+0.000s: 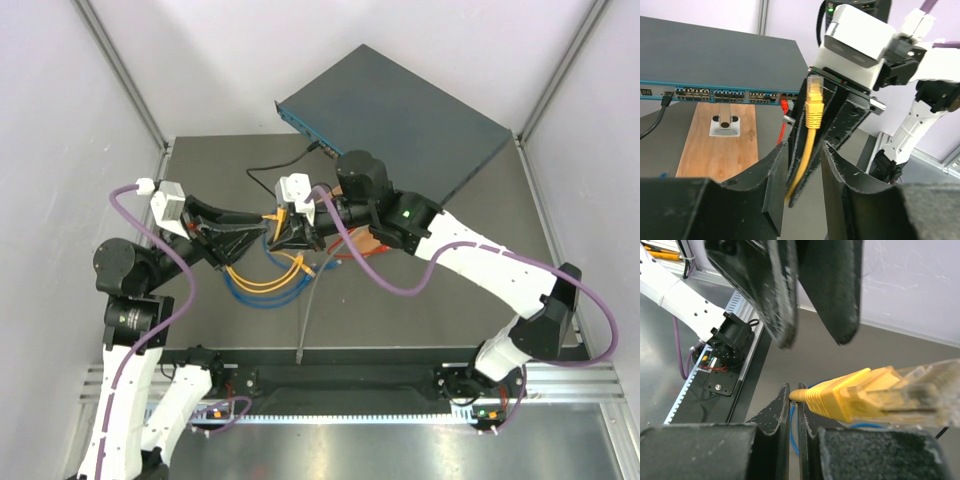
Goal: Insert the plug into the switch port
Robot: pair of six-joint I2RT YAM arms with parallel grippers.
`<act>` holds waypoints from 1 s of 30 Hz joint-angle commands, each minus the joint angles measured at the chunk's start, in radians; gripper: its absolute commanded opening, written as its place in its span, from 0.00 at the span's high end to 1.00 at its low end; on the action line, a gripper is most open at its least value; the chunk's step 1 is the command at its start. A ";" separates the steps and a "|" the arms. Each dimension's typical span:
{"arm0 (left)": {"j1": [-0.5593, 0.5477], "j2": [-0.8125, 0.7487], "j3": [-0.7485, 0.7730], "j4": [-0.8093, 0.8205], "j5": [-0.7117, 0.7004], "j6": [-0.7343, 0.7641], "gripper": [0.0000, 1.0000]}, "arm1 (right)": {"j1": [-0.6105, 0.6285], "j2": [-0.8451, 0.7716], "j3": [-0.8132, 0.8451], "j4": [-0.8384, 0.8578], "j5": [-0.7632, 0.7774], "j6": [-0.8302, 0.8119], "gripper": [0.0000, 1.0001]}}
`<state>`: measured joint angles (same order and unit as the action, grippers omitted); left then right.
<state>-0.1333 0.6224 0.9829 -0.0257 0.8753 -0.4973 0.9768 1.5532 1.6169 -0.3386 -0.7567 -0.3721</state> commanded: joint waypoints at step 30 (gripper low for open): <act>0.001 0.073 -0.047 0.083 0.068 0.032 0.67 | 0.031 0.051 0.097 0.070 0.036 0.137 1.00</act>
<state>-0.1333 0.6926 0.9394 -0.0013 0.9337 -0.4614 0.9886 1.5997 1.6558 -0.3294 -0.7086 -0.2527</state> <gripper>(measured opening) 0.333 0.030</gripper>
